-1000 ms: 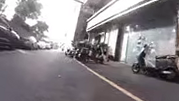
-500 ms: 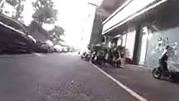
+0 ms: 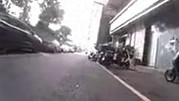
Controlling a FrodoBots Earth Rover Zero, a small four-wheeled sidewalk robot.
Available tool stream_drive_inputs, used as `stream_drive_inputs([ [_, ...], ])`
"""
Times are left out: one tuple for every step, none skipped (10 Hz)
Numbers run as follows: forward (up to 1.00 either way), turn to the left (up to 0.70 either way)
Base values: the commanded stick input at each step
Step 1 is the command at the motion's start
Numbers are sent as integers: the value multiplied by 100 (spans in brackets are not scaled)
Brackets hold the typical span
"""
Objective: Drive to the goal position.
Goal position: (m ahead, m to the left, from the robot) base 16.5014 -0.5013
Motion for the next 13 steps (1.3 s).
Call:
stream_drive_inputs([
  [45,0],
  [56,0],
  [70,0],
  [70,0],
  [70,0],
  [70,0],
  [70,0],
  [70,0],
  [70,0],
  [70,0],
  [70,0],
  [70,0],
  [70,0],
])
